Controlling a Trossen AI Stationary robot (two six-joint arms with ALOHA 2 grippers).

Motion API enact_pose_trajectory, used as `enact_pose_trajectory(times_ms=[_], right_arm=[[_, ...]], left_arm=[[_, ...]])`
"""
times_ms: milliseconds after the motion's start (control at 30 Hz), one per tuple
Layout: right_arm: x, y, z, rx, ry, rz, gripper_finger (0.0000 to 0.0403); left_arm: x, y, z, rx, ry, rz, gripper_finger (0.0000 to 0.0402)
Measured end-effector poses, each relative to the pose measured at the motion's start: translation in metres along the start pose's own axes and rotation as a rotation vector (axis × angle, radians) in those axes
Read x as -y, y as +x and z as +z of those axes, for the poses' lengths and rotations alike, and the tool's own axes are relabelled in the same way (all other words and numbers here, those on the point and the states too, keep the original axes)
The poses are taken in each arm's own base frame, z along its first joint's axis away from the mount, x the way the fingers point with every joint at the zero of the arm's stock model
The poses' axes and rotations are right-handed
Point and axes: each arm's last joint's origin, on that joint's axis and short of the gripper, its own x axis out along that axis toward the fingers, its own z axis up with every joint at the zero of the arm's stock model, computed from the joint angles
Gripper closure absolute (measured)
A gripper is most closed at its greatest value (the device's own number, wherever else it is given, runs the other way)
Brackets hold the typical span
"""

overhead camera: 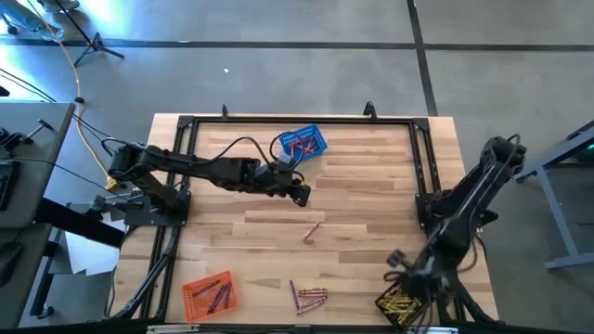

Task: Sort crayons
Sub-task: Put the yellow crayon into the black bin, then put the red crayon into the blue bin

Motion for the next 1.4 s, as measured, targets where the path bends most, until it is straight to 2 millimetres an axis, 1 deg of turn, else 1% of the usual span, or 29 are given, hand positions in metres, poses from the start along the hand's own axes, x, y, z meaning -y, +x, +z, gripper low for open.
enact_pose_trajectory(times_ms=[67,133,300,400,600,733,800,867,967,1033,1167,1267,1333,1400], right_arm=[[-0.004,0.011,0.004,0.016,0.009,-0.034,0.0391],[-0.008,0.019,0.006,0.037,0.035,-0.086,0.0382],[-0.017,0.032,0.013,0.125,0.070,-0.159,0.0324],[-0.022,0.039,0.017,0.182,0.130,-0.164,0.0302],[-0.035,0.039,0.025,0.296,0.226,-0.085,0.0297],[-0.037,0.037,0.033,0.372,0.314,-0.034,0.0296],[-0.034,0.036,0.036,0.402,0.349,-0.032,0.0296],[-0.029,0.035,0.038,0.422,0.369,-0.058,0.0296],[-0.015,0.033,0.041,0.448,0.370,-0.130,0.0295],[-0.004,0.031,0.044,0.452,0.379,-0.163,0.0295],[0.023,0.025,0.049,0.465,0.445,-0.188,0.0295],[0.046,0.019,0.052,0.474,0.457,-0.219,0.0295],[0.062,0.014,0.053,0.488,0.477,-0.258,0.0295],[0.081,0.008,0.053,0.511,0.543,-0.303,0.0295]], left_arm=[[0.001,0.000,-0.001,-0.002,0.003,-0.003,0.0334],[0.001,-0.001,-0.002,-0.003,0.004,-0.004,0.0334],[0.001,-0.001,-0.002,-0.003,0.002,-0.004,0.0334],[0.001,-0.001,-0.002,-0.008,0.001,-0.006,0.0334],[0.001,-0.001,-0.002,-0.016,0.034,-0.012,0.0334],[0.002,0.000,-0.002,-0.039,0.098,-0.030,0.0334],[0.002,0.000,-0.004,-0.074,0.145,-0.049,0.0334],[0.000,-0.001,-0.007,-0.132,0.185,-0.061,0.0334],[-0.004,-0.002,-0.014,-0.281,0.227,-0.097,0.0334],[-0.006,-0.005,-0.022,-0.426,0.249,-0.142,0.0334],[-0.010,-0.017,-0.046,-0.727,0.316,-0.181,0.0334],[-0.016,-0.028,-0.064,-0.874,0.389,-0.110,0.0334],[-0.019,-0.036,-0.074,-0.930,0.429,-0.038,0.0334],[-0.019,-0.042,-0.082,-0.944,0.474,0.034,0.0334]])
